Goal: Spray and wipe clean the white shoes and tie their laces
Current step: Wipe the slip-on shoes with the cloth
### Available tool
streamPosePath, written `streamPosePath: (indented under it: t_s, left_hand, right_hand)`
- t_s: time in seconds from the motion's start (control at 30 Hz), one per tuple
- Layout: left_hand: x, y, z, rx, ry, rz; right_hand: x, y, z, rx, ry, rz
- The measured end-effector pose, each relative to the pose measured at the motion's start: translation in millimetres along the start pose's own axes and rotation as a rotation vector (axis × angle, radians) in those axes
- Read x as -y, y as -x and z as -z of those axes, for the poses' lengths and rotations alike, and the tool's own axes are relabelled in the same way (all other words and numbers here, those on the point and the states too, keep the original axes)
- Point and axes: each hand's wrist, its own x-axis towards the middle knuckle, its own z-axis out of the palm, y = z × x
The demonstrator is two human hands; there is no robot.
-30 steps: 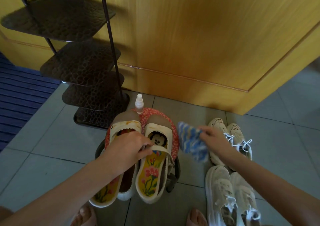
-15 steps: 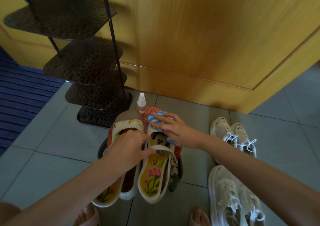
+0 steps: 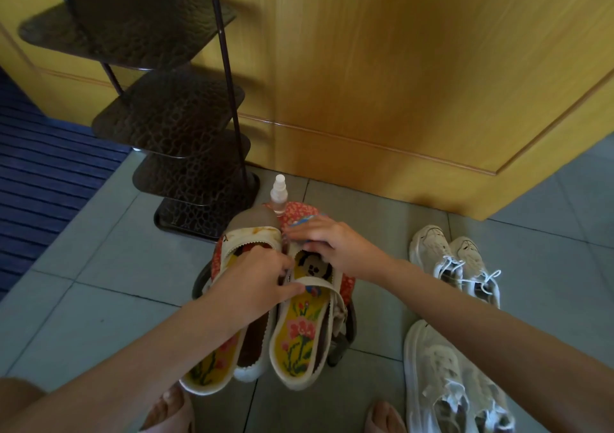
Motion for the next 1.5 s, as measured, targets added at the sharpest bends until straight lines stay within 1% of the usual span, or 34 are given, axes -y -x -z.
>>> streamPosePath:
  t_s: [0.1,0.2,0.27,0.33,0.47,0.53,0.6,0.63,0.73,0.77,0.9,1.0,1.13,1.2,1.3,1.4,1.5]
  left_hand:
    - [-1,-1,0,0.003,-0.014,0.000]
    - [-2,-1,1,0.007,-0.001,0.000]
    - [-2,-1,1,0.011,0.012,0.006]
    - [1,0,1,0.013,0.025,0.001]
    - [2,3,1,-0.003,0.088,0.000]
    - [2,4,1,-0.001,0.083,-0.007]
    - [3,3,1,0.009,0.066,-0.013]
    - [4,2,1,0.012,0.054,-0.015]
    - [1,1,2,0.017,0.008,-0.022]
    - [1,1,2,0.022,0.000,-0.021]
    - [1,1,0,0.056,0.009,-0.022]
    - [-1,2,-2,0.072,-0.065,-0.036]
    - [-4,5,-3,0.020,-0.009,-0.053]
    - [-8,5,-1,-0.024,0.043,-0.062]
    - [-16,0,6,-0.046,0.032,-0.078]
    - [-20,-5,2,-0.021,-0.007,-0.072]
    - [-21,-10,-4,-0.004,-0.039,-0.061]
  right_hand:
    - [3,-6,3,-0.014,-0.074,-0.041]
    - [0,-5,1,0.034,0.014,0.009]
    - [-9,1,3,0.011,0.095,0.036]
    - [-18,12,8,-0.025,0.127,0.020]
    - [-31,26,24,-0.038,0.161,-0.053]
    - [-26,22,30,-0.092,0.108,-0.090]
    - [-9,10,28,-0.148,0.007,-0.030]
    - [-1,2,23,-0.122,0.007,0.022]
    - [9,-15,3,0.089,0.157,0.144]
    - [6,-17,2,0.130,0.204,0.164]
    - [-13,-10,17,0.173,0.355,0.223]
    - [-24,3,24,0.129,0.391,0.212]
    - [-29,15,28,-0.001,0.306,0.124]
    - [-23,12,22,0.022,0.305,0.129]
    - [-21,8,18,0.100,0.357,0.190]
    - [-29,15,29,0.041,0.367,0.197]
    - [-37,28,37,-0.010,0.348,0.138]
